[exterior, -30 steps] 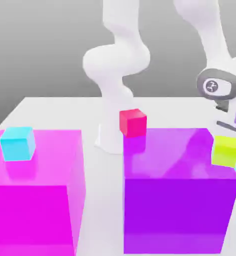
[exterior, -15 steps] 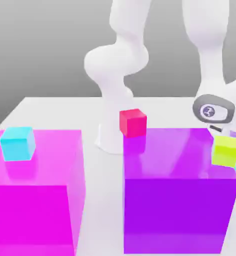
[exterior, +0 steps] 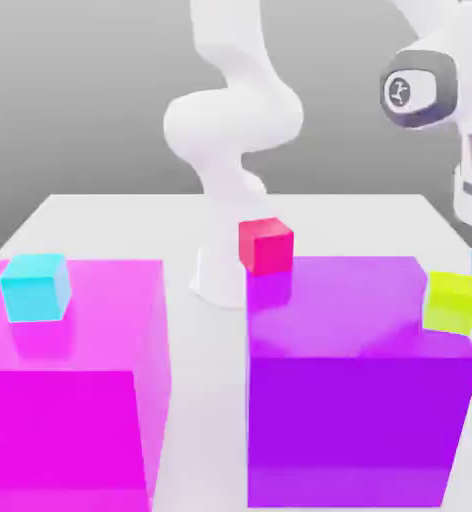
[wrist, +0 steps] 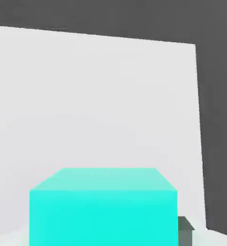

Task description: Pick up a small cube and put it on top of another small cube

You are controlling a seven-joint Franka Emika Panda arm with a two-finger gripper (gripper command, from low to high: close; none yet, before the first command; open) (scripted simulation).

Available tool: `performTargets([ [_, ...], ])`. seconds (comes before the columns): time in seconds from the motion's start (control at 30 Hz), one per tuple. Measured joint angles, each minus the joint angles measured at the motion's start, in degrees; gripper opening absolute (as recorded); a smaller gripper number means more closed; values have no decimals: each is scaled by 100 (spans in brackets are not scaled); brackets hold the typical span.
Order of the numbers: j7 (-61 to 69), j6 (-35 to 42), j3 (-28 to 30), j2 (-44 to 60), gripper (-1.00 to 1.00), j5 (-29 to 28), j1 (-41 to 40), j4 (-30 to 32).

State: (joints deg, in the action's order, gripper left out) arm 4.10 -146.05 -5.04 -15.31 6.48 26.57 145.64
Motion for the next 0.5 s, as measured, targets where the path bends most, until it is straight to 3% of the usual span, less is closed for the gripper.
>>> performTargets([
  [0.5,-1759,2685,1885,-369,-100,-1051,-2895,-1067],
])
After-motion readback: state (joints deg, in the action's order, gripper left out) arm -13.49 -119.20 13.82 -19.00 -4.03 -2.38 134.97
